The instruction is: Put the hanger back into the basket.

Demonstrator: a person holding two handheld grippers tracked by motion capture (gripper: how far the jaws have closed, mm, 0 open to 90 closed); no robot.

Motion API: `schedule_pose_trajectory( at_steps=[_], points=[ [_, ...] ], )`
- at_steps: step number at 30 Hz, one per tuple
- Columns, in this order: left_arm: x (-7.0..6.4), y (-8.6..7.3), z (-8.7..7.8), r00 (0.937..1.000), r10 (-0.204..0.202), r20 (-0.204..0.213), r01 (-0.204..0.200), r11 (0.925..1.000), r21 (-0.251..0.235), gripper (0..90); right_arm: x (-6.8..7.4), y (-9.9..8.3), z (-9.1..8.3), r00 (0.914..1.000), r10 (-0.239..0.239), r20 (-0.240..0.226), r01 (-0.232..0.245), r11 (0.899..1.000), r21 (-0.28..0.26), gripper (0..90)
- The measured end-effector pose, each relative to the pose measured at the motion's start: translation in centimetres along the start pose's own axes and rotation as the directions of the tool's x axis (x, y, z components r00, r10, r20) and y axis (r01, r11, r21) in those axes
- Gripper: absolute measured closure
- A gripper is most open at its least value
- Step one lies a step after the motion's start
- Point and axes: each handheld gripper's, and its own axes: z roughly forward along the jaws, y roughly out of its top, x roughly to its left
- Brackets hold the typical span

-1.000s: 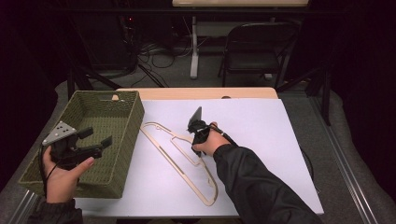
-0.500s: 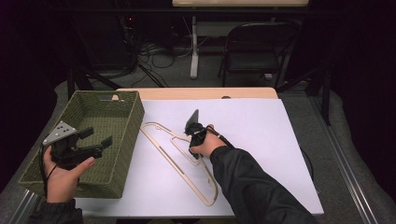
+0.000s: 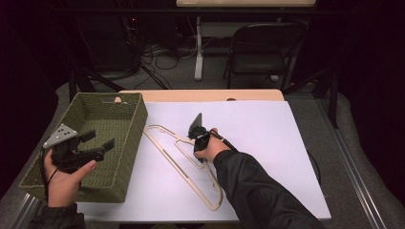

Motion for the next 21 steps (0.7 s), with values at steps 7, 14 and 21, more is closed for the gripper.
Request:
schedule_pose_trajectory(
  at_steps=[7, 14, 21],
  points=[
    [0.1, 0.0, 0.0, 1.0, -0.004, 0.0, 0.004, 1.0, 0.0, 19.4, -0.1, -0.2, 0.4, 0.9978, 0.06, -0.027, -0.062, 0.996, -0.062, 67.2],
    [0.1, -0.1, 0.0, 1.0, -0.009, -0.003, 0.009, 1.0, -0.001, 19.4, -1.2, -0.3, -0.4, 0.9968, 0.079, 0.009, -0.079, 0.996, 0.039, 71.7],
    [0.0, 0.0, 0.1, 1.0, -0.007, -0.004, 0.007, 1.0, 0.001, 19.5, -2.7, -0.8, -0.5, 0.9933, 0.115, 0.003, -0.115, 0.991, 0.064, 76.3]
  ],
)
